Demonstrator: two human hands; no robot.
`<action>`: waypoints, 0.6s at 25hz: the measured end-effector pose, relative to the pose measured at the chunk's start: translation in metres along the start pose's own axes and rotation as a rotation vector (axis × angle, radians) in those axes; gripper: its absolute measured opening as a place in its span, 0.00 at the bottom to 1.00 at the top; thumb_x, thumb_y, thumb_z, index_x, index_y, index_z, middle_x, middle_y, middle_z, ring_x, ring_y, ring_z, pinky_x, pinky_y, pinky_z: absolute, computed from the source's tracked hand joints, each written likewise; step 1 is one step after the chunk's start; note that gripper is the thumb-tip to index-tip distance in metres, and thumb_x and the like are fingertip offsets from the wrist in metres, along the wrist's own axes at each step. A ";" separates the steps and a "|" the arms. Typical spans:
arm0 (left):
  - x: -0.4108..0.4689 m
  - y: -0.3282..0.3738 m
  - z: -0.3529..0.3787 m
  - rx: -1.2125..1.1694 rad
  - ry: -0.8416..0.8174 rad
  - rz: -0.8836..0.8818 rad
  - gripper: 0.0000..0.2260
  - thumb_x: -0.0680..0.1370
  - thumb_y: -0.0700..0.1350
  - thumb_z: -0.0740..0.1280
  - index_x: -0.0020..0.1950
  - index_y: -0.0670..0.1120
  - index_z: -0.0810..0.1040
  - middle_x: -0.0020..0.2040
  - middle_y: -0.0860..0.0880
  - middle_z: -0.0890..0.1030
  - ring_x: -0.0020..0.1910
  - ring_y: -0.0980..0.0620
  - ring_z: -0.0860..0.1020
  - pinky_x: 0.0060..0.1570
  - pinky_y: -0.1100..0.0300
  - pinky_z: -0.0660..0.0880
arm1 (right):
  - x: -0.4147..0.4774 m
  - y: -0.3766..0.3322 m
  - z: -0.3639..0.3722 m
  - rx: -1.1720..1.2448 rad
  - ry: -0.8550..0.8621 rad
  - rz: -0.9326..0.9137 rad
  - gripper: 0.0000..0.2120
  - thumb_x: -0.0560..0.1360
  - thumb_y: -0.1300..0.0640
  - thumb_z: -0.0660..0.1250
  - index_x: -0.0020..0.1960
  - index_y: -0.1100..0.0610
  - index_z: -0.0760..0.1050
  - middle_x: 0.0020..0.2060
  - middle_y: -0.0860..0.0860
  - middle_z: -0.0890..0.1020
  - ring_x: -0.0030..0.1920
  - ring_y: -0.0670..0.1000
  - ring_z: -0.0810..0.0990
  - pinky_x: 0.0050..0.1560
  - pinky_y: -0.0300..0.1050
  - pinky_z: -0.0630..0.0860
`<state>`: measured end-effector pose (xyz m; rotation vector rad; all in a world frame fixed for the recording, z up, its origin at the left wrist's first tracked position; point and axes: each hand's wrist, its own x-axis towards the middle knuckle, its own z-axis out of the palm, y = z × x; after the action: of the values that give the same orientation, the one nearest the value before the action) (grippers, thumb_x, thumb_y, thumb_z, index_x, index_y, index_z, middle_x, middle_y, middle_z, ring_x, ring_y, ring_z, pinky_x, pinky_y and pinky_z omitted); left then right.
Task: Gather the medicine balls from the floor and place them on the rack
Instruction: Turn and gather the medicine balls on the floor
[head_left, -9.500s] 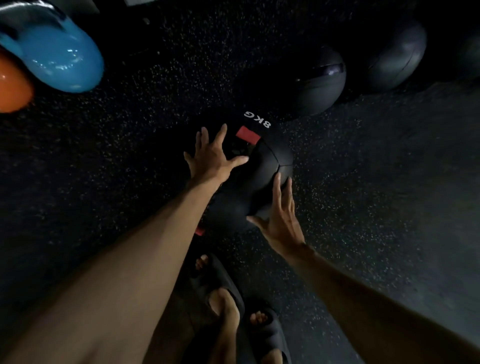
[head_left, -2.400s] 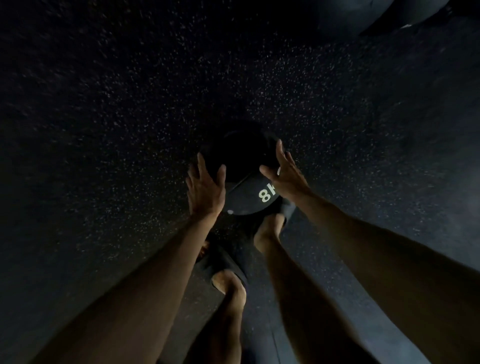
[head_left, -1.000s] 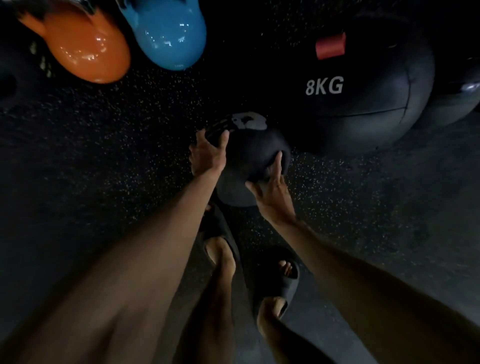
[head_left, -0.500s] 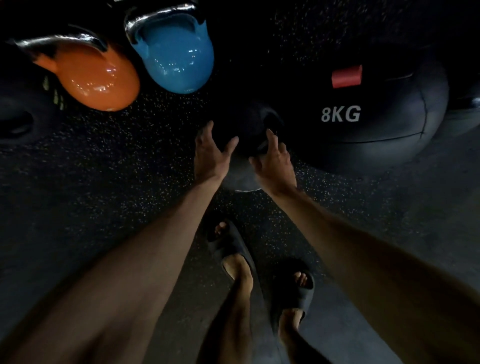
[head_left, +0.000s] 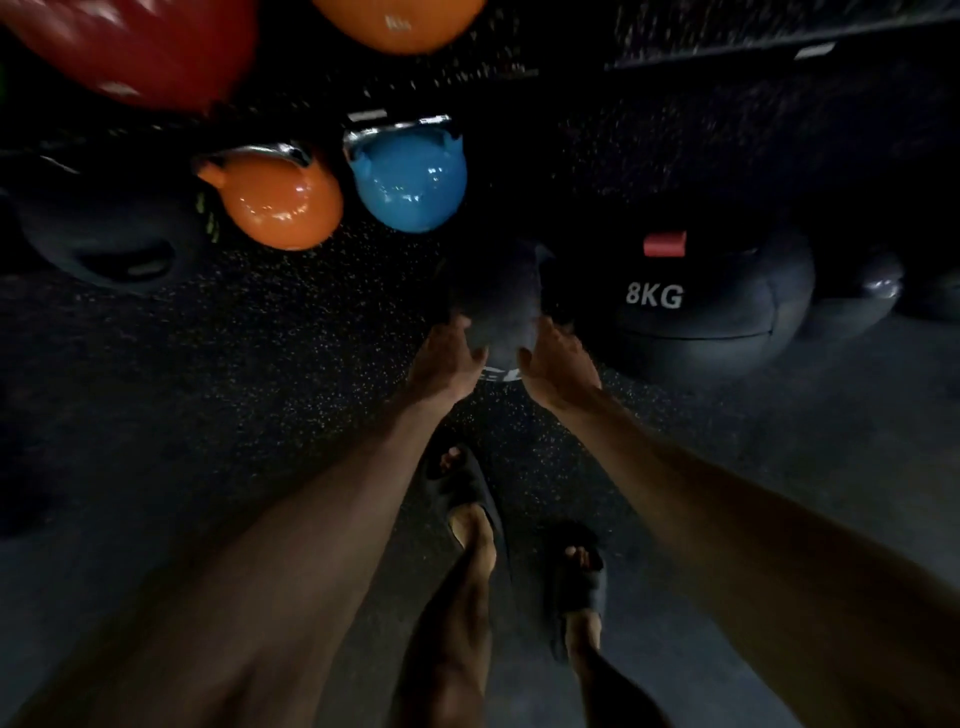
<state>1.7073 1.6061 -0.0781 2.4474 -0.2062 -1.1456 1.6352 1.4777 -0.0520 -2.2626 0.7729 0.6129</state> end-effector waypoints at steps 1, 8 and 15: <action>-0.027 0.006 -0.011 0.009 -0.011 -0.002 0.22 0.81 0.51 0.64 0.73 0.45 0.68 0.67 0.41 0.76 0.63 0.42 0.76 0.60 0.51 0.75 | -0.022 -0.010 -0.016 -0.003 -0.046 -0.019 0.15 0.82 0.55 0.59 0.68 0.56 0.68 0.59 0.57 0.81 0.54 0.57 0.81 0.51 0.52 0.79; -0.249 0.029 -0.082 -0.044 0.058 -0.092 0.18 0.82 0.51 0.62 0.70 0.45 0.72 0.61 0.41 0.80 0.59 0.41 0.79 0.59 0.47 0.76 | -0.195 -0.073 -0.108 -0.230 -0.241 -0.253 0.17 0.82 0.51 0.58 0.68 0.58 0.68 0.60 0.62 0.78 0.57 0.62 0.78 0.45 0.46 0.69; -0.500 -0.001 -0.055 -0.283 0.392 -0.296 0.16 0.82 0.50 0.63 0.66 0.43 0.76 0.56 0.40 0.81 0.54 0.41 0.80 0.55 0.47 0.78 | -0.377 -0.111 -0.126 -0.512 -0.426 -0.558 0.21 0.82 0.49 0.58 0.72 0.56 0.68 0.66 0.59 0.76 0.66 0.60 0.75 0.64 0.52 0.72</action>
<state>1.4248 1.7783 0.3011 2.4309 0.4188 -0.7156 1.4655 1.5901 0.3073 -2.4985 -0.2557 1.0437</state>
